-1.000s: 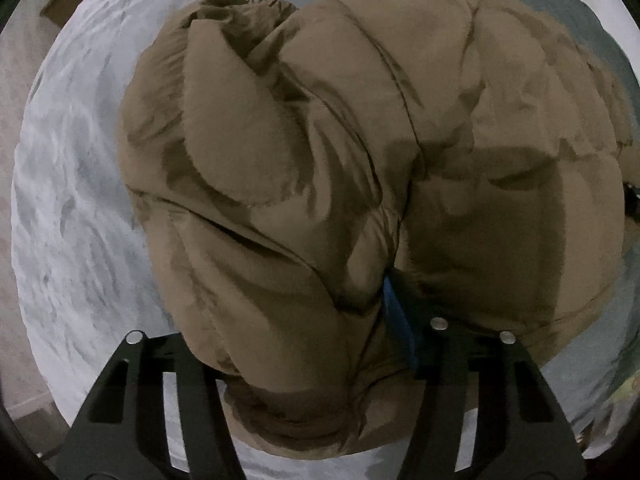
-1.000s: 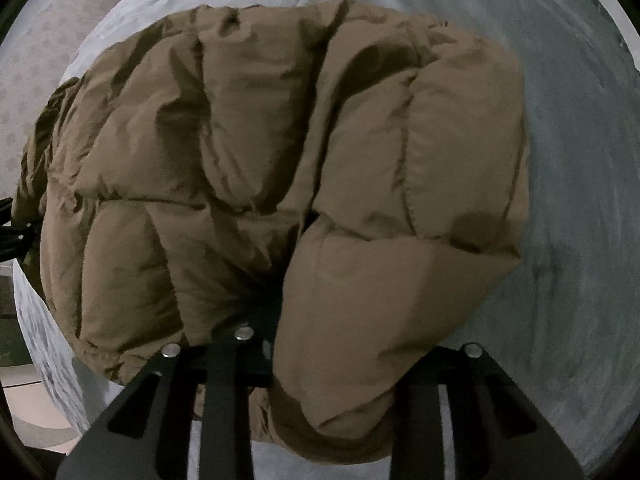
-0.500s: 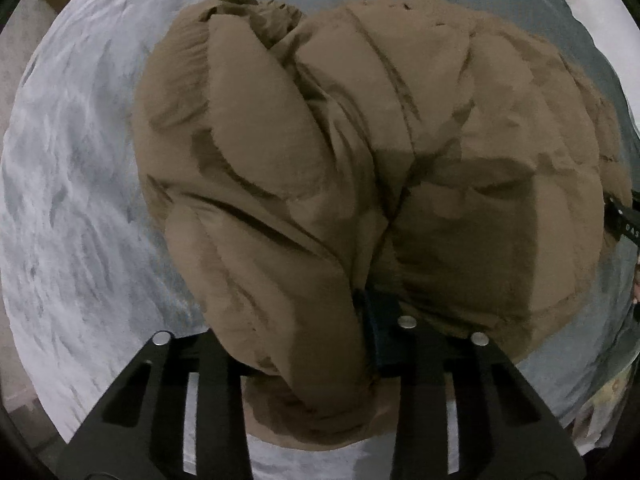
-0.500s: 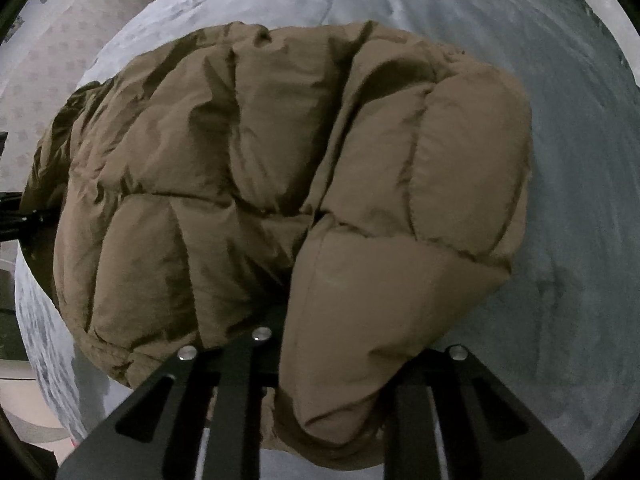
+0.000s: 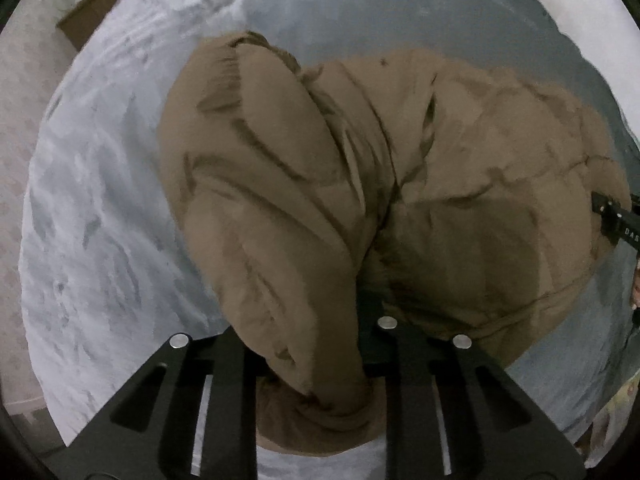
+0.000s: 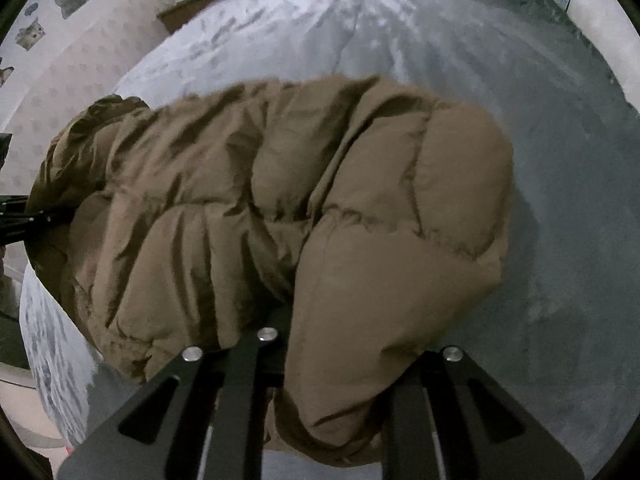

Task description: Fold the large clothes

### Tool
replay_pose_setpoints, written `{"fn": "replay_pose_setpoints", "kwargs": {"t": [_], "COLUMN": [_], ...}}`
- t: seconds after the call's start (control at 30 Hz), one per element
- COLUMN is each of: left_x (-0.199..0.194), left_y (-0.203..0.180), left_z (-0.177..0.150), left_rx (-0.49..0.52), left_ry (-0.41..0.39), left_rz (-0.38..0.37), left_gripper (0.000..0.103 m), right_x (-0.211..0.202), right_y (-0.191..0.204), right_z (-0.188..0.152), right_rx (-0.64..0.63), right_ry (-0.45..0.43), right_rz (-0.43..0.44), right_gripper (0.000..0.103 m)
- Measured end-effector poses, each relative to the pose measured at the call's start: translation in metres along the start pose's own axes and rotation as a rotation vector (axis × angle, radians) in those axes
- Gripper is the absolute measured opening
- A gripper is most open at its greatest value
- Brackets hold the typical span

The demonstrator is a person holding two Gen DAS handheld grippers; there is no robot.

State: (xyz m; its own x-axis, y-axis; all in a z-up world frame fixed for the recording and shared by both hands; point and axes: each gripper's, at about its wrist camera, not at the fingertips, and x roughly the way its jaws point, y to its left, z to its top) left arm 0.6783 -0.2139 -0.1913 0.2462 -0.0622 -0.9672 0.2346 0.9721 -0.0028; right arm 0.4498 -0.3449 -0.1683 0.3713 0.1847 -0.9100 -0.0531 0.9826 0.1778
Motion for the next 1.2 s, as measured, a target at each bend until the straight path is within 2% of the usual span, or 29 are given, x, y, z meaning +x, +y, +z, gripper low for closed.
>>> {"fn": "replay_pose_setpoints", "kwargs": {"t": [0.33, 0.47, 0.67, 0.7, 0.83, 0.93, 1.03, 1.2], "left_x": [-0.066, -0.085, -0.12, -0.129, -0.112, -0.084, -0.046, -0.019], "left_y": [-0.043, -0.059, -0.087, -0.117, -0.125, -0.131, -0.115, -0.107], "left_z": [0.018, 0.008, -0.021, -0.047, -0.081, -0.102, -0.117, -0.135], "left_rx": [0.056, 0.077, 0.104, 0.104, 0.079, 0.062, 0.005, -0.02], "left_ry": [-0.149, -0.194, -0.26, -0.259, -0.213, -0.169, -0.114, -0.101], "left_rz": [0.054, 0.062, 0.01, 0.006, -0.02, -0.02, -0.026, -0.063], "left_gripper": [0.018, 0.017, 0.013, 0.013, 0.012, 0.013, 0.013, 0.018], "right_x": [-0.084, -0.119, -0.147, -0.146, -0.142, -0.123, -0.1, -0.067], "right_y": [-0.005, -0.015, -0.021, -0.021, -0.023, -0.026, -0.033, -0.048], "right_z": [-0.006, -0.016, -0.037, -0.039, -0.069, -0.09, -0.108, -0.126], "right_rx": [-0.037, -0.031, -0.034, -0.034, -0.028, -0.022, 0.002, 0.055], "right_ry": [-0.136, -0.177, -0.196, -0.193, -0.157, -0.105, -0.057, -0.008], "right_rz": [-0.056, -0.061, -0.077, -0.077, -0.07, -0.087, -0.103, -0.117], "right_gripper": [0.012, 0.012, 0.012, 0.012, 0.012, 0.012, 0.013, 0.014]}}
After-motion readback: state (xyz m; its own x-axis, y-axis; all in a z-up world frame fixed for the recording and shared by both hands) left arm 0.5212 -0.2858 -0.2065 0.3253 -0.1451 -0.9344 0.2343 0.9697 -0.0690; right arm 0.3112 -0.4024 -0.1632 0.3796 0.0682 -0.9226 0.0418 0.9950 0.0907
